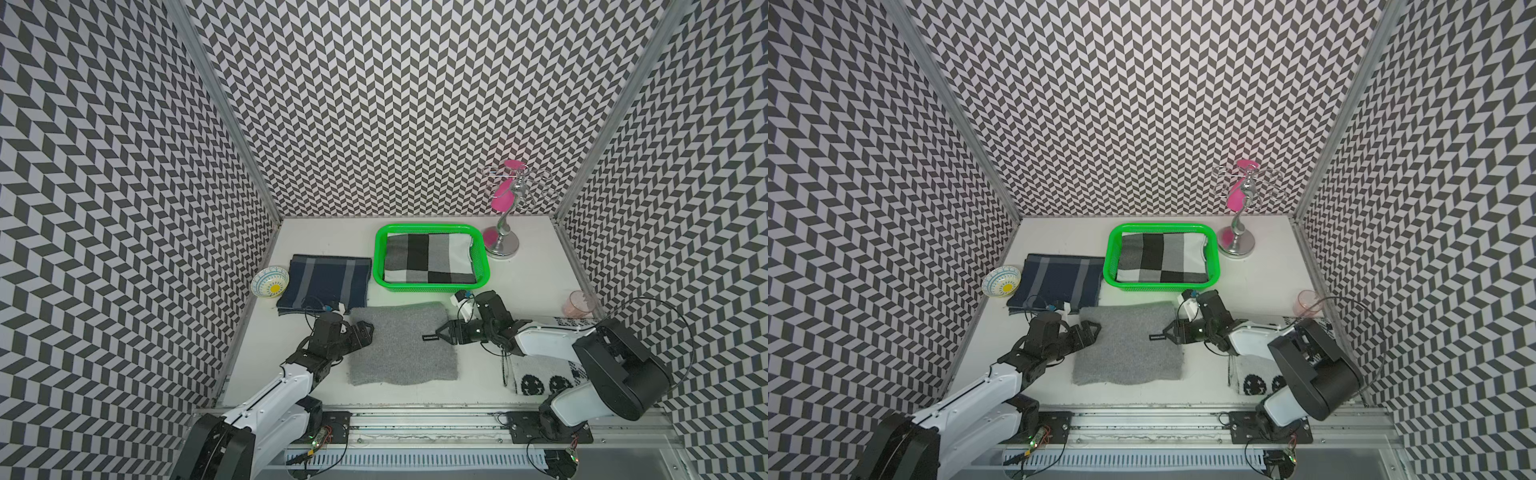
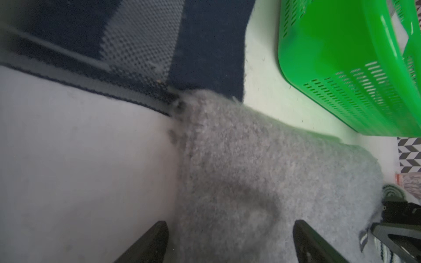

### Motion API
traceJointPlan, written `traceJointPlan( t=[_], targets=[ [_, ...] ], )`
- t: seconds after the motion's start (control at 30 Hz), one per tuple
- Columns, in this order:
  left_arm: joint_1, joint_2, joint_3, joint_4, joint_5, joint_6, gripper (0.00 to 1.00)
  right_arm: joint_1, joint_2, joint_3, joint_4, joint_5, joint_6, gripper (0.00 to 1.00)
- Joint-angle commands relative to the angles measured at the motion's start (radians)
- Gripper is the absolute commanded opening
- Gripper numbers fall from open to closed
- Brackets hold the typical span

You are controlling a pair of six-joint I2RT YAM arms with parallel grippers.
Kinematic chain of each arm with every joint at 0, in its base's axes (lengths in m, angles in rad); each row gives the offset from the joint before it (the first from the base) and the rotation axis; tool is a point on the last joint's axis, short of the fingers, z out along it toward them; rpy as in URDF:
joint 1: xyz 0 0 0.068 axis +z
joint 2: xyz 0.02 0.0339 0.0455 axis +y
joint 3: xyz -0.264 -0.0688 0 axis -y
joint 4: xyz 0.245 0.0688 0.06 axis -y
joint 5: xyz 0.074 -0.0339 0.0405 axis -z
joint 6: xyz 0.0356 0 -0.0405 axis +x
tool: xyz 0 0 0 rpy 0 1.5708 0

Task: Put the folded scarf in the basket
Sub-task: Pick up the scarf at the center of the board.

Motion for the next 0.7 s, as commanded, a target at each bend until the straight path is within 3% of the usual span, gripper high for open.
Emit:
traceJointPlan(
  t=[0.0, 0.13, 0.5, 0.63, 0.67],
  targets=[
    [-0.008, 0.012, -0.026, 0.001, -0.03, -0.003, 0.9, 0.026, 0.043, -0.008, 0.025, 0.009, 0.023, 0.63],
    [-0.012, 0.046, -0.062, 0.066, 0.021, -0.028, 0.89, 0.063, 0.1, 0.013, 0.043, 0.017, 0.026, 0.62],
    [-0.047, 0.091, -0.116, 0.252, 0.149, -0.056, 0.72, 0.071, 0.117, 0.032, 0.11, 0.001, 0.033, 0.32],
    [-0.057, 0.147, -0.117, 0.31, 0.191, -0.041, 0.54, 0.071, 0.125, 0.04, 0.134, -0.013, 0.036, 0.2],
    [-0.058, 0.163, -0.122, 0.336, 0.205, -0.044, 0.53, 0.071, 0.127, 0.041, 0.14, -0.014, 0.039, 0.2]
  ],
)
